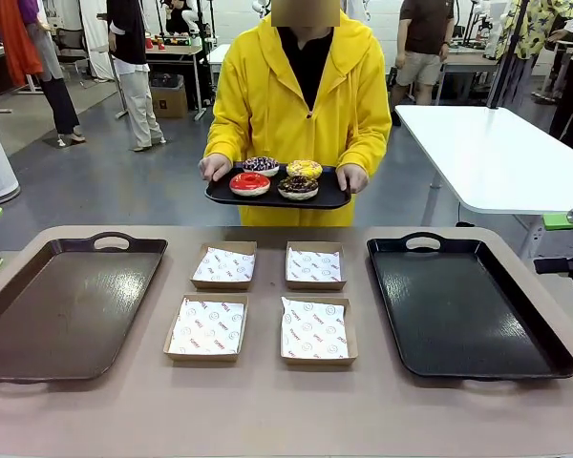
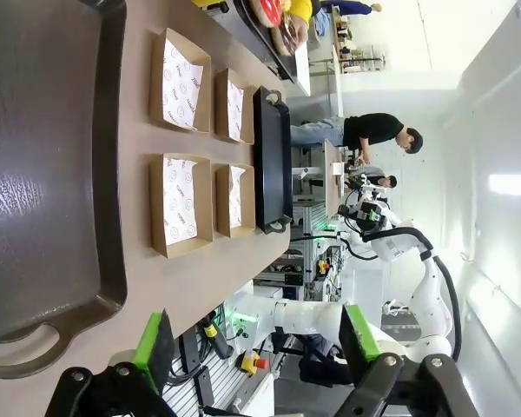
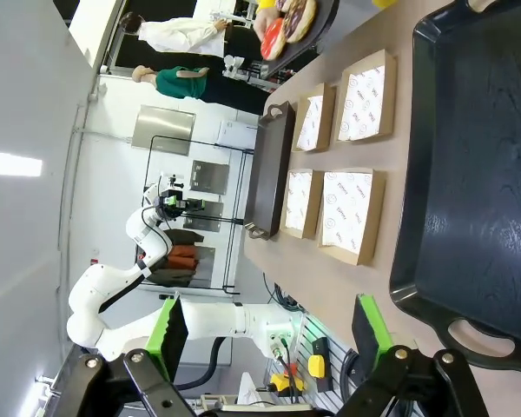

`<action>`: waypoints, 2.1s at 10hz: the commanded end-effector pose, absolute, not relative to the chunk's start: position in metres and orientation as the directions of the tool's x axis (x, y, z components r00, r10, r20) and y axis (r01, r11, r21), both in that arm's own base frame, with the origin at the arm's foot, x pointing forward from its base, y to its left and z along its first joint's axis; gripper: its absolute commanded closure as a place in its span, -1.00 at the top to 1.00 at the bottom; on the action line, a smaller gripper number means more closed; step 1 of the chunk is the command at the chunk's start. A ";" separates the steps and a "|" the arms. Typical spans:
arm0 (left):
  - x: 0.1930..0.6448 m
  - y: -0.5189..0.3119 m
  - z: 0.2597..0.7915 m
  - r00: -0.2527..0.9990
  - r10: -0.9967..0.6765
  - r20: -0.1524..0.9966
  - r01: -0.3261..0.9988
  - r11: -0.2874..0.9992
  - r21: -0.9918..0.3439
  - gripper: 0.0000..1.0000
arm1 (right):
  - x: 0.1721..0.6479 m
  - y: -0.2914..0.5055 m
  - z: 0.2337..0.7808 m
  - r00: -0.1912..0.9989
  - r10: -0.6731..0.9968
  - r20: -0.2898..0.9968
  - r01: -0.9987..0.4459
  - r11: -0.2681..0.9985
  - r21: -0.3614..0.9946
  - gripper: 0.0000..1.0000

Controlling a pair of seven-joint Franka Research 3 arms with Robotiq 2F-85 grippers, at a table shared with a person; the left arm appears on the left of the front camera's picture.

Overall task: Individually package the donuts and arrange them on the tray.
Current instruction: Pick up one Paper togo box.

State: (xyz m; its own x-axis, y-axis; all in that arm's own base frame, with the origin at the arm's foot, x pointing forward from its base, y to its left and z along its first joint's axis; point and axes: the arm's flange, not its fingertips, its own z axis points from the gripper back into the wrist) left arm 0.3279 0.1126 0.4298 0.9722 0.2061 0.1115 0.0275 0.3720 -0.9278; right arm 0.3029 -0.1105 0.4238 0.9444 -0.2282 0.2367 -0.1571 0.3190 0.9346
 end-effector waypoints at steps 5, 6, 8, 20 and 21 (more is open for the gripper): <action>0.328 0.114 0.430 0.971 0.211 0.115 0.030 0.366 -0.930 1.00 | 0.305 -0.110 0.423 0.944 -0.230 0.237 -0.160 0.307 0.938 1.00; 0.328 0.114 0.430 0.971 0.211 0.115 0.030 0.366 -0.930 1.00 | 0.305 -0.110 0.423 0.944 -0.230 0.237 -0.160 0.307 0.938 1.00; 0.328 0.114 0.430 0.971 0.211 0.115 0.030 0.366 -0.930 1.00 | 0.305 -0.110 0.423 0.944 -0.230 0.237 -0.160 0.307 0.938 1.00; 0.328 0.114 0.430 0.971 0.211 0.115 0.030 0.366 -0.930 1.00 | 0.303 -0.110 0.424 0.945 -0.227 0.236 -0.157 0.319 0.935 1.00; 0.328 0.114 0.430 0.971 0.211 0.115 0.030 0.366 -0.930 1.00 | 0.321 -0.091 0.440 0.948 -0.210 0.239 -0.143 0.390 0.910 1.00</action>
State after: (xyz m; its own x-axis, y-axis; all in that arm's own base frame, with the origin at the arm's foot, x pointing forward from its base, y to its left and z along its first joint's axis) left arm 0.3277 0.1130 0.4297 0.9719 0.2076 0.1108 0.0258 0.3739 -0.9271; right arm 0.3070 -0.1052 0.4271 0.9458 -0.2160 0.2424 -0.1601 0.3394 0.9269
